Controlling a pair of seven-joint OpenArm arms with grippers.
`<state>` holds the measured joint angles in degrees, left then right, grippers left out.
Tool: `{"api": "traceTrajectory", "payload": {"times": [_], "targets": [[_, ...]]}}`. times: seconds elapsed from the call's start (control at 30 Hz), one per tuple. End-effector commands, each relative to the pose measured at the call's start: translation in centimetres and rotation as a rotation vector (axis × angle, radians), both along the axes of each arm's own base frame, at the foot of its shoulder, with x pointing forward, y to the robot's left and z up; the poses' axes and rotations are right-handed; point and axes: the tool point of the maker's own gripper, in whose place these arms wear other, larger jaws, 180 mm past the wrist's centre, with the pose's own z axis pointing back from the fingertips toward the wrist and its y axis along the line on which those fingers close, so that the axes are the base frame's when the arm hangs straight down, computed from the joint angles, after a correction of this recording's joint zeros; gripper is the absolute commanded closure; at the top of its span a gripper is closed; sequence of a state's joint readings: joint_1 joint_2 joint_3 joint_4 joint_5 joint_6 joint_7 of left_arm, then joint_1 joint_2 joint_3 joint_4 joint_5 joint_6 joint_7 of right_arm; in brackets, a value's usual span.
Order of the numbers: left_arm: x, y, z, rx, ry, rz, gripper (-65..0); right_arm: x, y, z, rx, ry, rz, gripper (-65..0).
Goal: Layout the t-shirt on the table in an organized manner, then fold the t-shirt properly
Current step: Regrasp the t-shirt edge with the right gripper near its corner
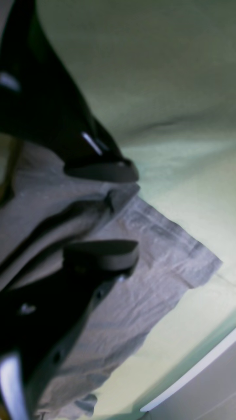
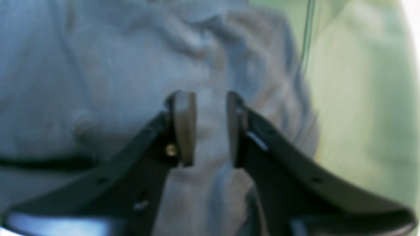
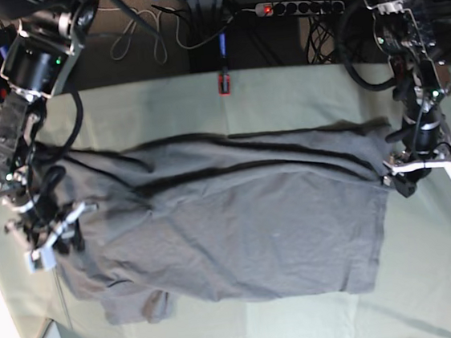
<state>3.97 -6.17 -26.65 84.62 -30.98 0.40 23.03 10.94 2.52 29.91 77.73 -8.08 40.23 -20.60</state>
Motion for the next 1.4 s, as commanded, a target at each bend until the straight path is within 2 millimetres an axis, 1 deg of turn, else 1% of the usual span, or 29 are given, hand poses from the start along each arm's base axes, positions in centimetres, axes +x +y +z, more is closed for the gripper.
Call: {"api": "traceTrajectory", "payload": {"times": [0.0, 0.03, 0.07, 0.13, 0.23, 0.37, 0.5, 0.53, 0.63, 0.7, 0.8, 0.87, 0.97, 1.0, 1.07, 1.2, 1.23, 1.27, 1.3, 1.37], "targets": [[0.6, 0.6, 1.5, 0.025, -0.047, 0.005, -32.0, 1.3, -0.3, 2.7, 0.002, -0.1, -0.004, -21.6], [0.5, 0.7, 1.7, 0.027, -0.049, 0.006, -32.7, 1.5, -0.5, 3.5, -0.005, -0.127, -0.004, -23.5], [0.2, 0.7, 1.5, 0.027, -0.045, 0.008, -32.7, 1.3, -0.5, 3.6, -0.01, -0.135, -0.004, -24.8], [-0.6, 0.7, 1.1, 0.033, -0.032, 0.008, -32.7, 0.8, -0.5, 3.2, -0.01, -0.135, 0.001, -26.1], [-2.4, 0.8, -0.7, 0.025, 0.019, 0.012, -32.7, 0.4, -0.2, 2.5, -0.008, -0.119, 0.007, -26.7], [-4.7, 0.6, -4.1, -0.005, 0.11, 0.023, -32.7, 0.0, 0.0, -0.2, 0.03, -0.05, 0.006, -26.8], [-5.9, 0.7, -6.1, -0.023, 0.166, 0.032, -32.7, -0.4, -0.6, -2.5, 0.052, 0.014, 0.002, -26.8], [-6.0, 0.7, -6.4, -0.027, 0.173, 0.034, -32.7, 0.2, -0.7, -2.4, 0.059, 0.011, 0.003, -26.8], [-6.1, 0.7, -7.0, -0.035, 0.186, 0.037, -32.7, 1.3, -0.6, -2.8, 0.087, 0.024, 0.003, -26.8], [-6.2, 0.7, -7.4, -0.04, 0.196, 0.04, -32.7, 1.9, -1.3, -3.1, 0.093, 0.039, -0.002, -26.8], [-5.4, 0.7, -7.5, -0.044, 0.195, 0.042, -32.7, 2.9, -1.3, -3.2, 0.114, 0.047, -0.001, -26.8], [-5.5, 0.7, -8.4, -0.057, 0.215, 0.047, -32.7, 3.0, -1.9, -3.6, 0.117, 0.064, -0.006, -26.8], [-5.2, 0.6, -9.4, -0.077, 0.235, 0.053, -32.7, 3.6, -1.4, -4.4, 0.155, 0.09, -0.005, -26.8], [-5.1, 0.5, -9.7, -0.083, 0.243, 0.055, -32.6, 3.5, -1.8, -4.7, 0.158, 0.104, -0.009, -26.8], [-5.2, 0.5, -10.4, -0.095, 0.259, 0.059, -32.5, 3.3, -1.9, -5.7, 0.175, 0.132, -0.013, -26.8], [-5.2, 0.2, -11.0, -0.103, 0.275, 0.056, -32.4, 3.6, -1.5, -6.0, 0.224, 0.082, -0.02, -26.8], [-5.2, 0.2, -11.0, -0.103, 0.275, 0.056, -31.7, 3.7, -1.4, -5.9, 0.229, 0.066, -0.02, -26.7], [-5.2, 0.2, -11.0, -0.103, 0.275, 0.056, -29.4, 3.7, -1.3, -5.9, 0.231, 0.059, -0.018, -26.4], [-5.2, 0.2, -11.0, -0.103, 0.275, 0.056, -26.0, 3.7, -1.0, -5.9, 0.227, 0.057, -0.006, -26.2], [-5.2, 0.3, -11.0, -0.103, 0.274, 0.058, -19.2, 2.9, 0.1, -7.0, 0.21, 0.09, 0.033, -26.1]]}}
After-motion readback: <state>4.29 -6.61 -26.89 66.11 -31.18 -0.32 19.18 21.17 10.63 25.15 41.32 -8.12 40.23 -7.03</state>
